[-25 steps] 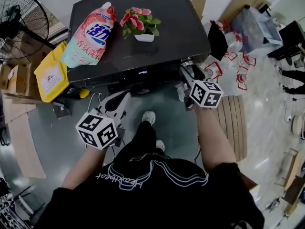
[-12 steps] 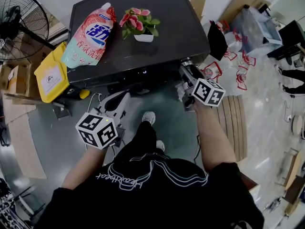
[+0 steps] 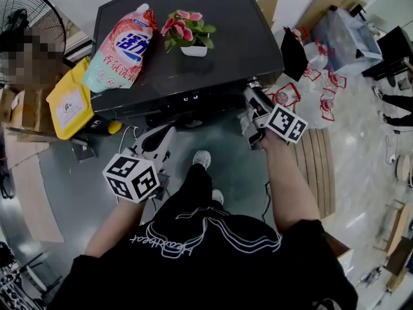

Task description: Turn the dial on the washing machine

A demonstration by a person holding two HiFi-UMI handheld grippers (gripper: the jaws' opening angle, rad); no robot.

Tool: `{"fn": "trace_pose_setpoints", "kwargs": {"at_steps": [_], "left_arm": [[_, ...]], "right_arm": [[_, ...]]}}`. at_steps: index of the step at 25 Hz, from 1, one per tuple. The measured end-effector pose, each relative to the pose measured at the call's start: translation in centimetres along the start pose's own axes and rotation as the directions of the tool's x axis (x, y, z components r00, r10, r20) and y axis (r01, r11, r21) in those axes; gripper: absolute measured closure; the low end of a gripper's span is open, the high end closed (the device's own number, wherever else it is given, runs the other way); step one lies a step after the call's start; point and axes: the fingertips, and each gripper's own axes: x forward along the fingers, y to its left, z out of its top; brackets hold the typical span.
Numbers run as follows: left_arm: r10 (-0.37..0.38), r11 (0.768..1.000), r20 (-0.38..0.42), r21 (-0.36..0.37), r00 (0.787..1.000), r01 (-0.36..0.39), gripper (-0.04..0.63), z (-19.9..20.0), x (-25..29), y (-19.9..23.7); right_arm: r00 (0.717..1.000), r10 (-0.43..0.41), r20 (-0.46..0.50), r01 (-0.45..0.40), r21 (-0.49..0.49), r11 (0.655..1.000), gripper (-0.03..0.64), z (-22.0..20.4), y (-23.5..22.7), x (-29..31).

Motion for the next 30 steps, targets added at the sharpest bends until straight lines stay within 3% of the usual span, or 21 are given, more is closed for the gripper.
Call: {"fn": "trace_pose_setpoints", "kwargs": {"at_steps": [7,16,23,30], "left_arm": [[-0.002,1.000,-0.001,-0.001,1.000,0.002,0.591,0.0,0.1,-0.1],[-0.005,1.000,-0.004,0.000,1.000,0.005,0.591,0.0,0.3,-0.2],[-0.003,1.000,-0.009,0.001,1.000,0.003,0.591,-0.2,0.3,-0.2],[-0.001,1.000,-0.014,0.000,1.000,0.001,0.591,-0.4,0.3,0.0]], "right_arm": [[1.000,0.014,0.006,-0.014,0.043,0.999,0.334,0.0,0.0,0.0],[0.998,0.056,0.030,-0.061,0.180,0.982,0.334,0.0,-0.1,-0.1],[0.994,0.093,0.050,-0.104,0.331,0.938,0.336,-0.1,-0.7,-0.2],[0.987,0.141,0.081,-0.163,0.462,0.872,0.336,-0.3,-1.0,-0.1]]}}
